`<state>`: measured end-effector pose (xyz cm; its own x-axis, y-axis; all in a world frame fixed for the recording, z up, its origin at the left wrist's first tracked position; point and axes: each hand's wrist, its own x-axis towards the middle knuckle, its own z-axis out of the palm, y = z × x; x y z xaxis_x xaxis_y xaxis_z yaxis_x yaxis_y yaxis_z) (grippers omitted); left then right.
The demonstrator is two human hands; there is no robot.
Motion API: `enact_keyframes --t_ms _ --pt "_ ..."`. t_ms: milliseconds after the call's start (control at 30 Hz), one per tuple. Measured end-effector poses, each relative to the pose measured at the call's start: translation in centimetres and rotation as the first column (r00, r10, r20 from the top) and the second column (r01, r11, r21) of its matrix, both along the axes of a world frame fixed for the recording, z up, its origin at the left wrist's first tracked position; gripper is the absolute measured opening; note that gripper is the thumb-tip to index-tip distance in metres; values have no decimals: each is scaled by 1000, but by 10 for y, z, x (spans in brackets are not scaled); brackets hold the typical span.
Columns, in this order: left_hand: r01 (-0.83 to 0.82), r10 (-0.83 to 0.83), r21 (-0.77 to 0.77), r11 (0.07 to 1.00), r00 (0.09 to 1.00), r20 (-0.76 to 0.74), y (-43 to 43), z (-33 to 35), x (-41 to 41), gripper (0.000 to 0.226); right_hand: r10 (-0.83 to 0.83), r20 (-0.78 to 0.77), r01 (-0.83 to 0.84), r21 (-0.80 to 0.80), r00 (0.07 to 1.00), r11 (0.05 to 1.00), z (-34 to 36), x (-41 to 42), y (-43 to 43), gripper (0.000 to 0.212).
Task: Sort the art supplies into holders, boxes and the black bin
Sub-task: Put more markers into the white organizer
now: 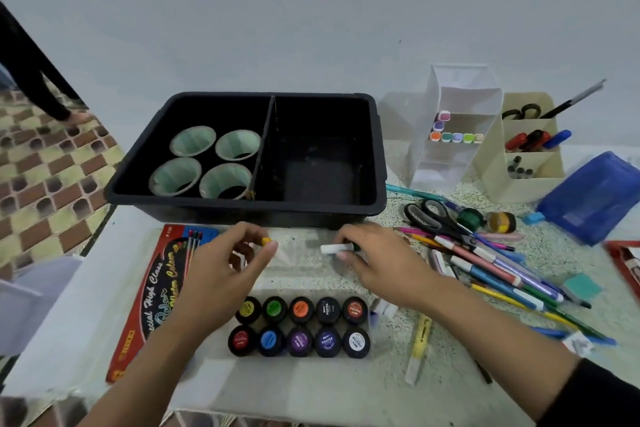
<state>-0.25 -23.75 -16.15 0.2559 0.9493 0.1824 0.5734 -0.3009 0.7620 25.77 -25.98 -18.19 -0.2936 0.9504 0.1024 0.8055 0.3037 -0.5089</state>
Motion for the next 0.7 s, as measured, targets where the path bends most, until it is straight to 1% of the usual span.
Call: enact_keyframes --t_ms 67,133,167,267,433,500,600,700 --pt "6 -6 -38 999 1000 18 3 -4 -14 14 82 -30 -79 66 996 995 -1 -11 2 10" --pt "-31 35 -70 997 998 49 5 -7 -25 11 155 -15 -153 109 988 982 -6 -24 6 15" --pt "-55 61 -89 995 996 66 7 -8 -30 8 168 -2 -166 136 986 977 -9 -31 9 16" --pt "-87 97 -137 987 993 71 18 -12 -38 12 156 21 -157 191 988 969 -16 -49 18 17" --pt "-44 49 -149 988 998 31 45 -14 -37 16 144 32 -147 135 989 980 -16 -73 30 26" --pt "-32 42 -190 981 998 47 53 -17 -33 16 138 46 -143 135 989 980 -16 -79 34 29" --pt "-15 41 -250 968 994 97 60 -23 -26 18 137 25 -140 132 990 981 -17 -86 39 35" --pt "24 6 -258 966 994 113 60 -26 -21 8 118 -2 -116 136 993 984 -23 -88 41 28"
